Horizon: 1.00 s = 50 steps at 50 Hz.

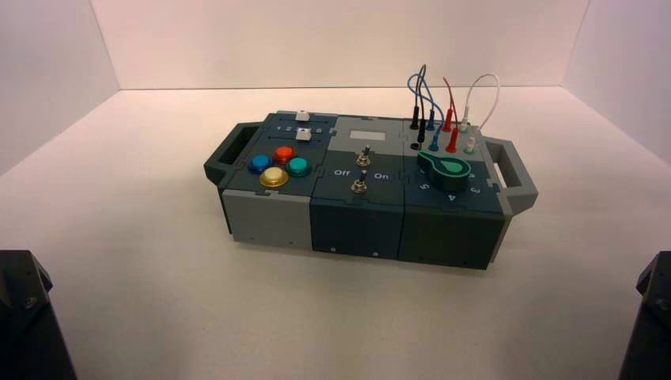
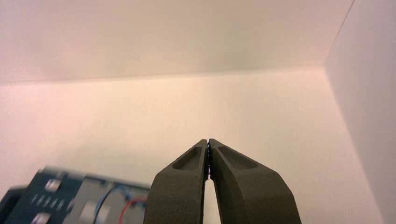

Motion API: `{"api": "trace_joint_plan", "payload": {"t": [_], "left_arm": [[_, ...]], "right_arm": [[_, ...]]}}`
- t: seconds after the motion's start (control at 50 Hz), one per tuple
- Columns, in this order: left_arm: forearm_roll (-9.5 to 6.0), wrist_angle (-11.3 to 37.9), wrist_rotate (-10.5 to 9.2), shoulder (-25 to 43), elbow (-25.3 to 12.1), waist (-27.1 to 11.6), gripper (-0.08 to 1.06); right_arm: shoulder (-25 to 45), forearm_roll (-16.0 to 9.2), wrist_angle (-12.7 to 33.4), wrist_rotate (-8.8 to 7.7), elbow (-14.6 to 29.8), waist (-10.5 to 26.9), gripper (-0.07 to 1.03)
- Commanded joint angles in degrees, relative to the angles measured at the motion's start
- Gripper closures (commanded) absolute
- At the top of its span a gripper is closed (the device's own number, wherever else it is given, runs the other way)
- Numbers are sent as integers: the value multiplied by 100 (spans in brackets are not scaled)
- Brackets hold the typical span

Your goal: Flip the bottom switch off with the left gripper.

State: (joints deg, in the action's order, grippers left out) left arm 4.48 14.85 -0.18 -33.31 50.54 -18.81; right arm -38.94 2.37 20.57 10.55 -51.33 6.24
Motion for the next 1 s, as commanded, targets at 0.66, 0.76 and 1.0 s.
{"api": "trace_joint_plan", "payload": {"t": [0.66, 0.76, 1.0], "left_arm": [[-2689, 3920, -105, 308, -1063, -1134, 101], [-2751, 3911, -114, 571, -1037, -1257, 101], [-2751, 3533, -255, 1011, -870, -1494, 101]], "right_arm": [[334, -923, 3885, -79, -18, 229, 98], [431, -949, 3885, -132, -88, 229, 98], [861, -967, 3647, -88, -185, 562, 98]]}}
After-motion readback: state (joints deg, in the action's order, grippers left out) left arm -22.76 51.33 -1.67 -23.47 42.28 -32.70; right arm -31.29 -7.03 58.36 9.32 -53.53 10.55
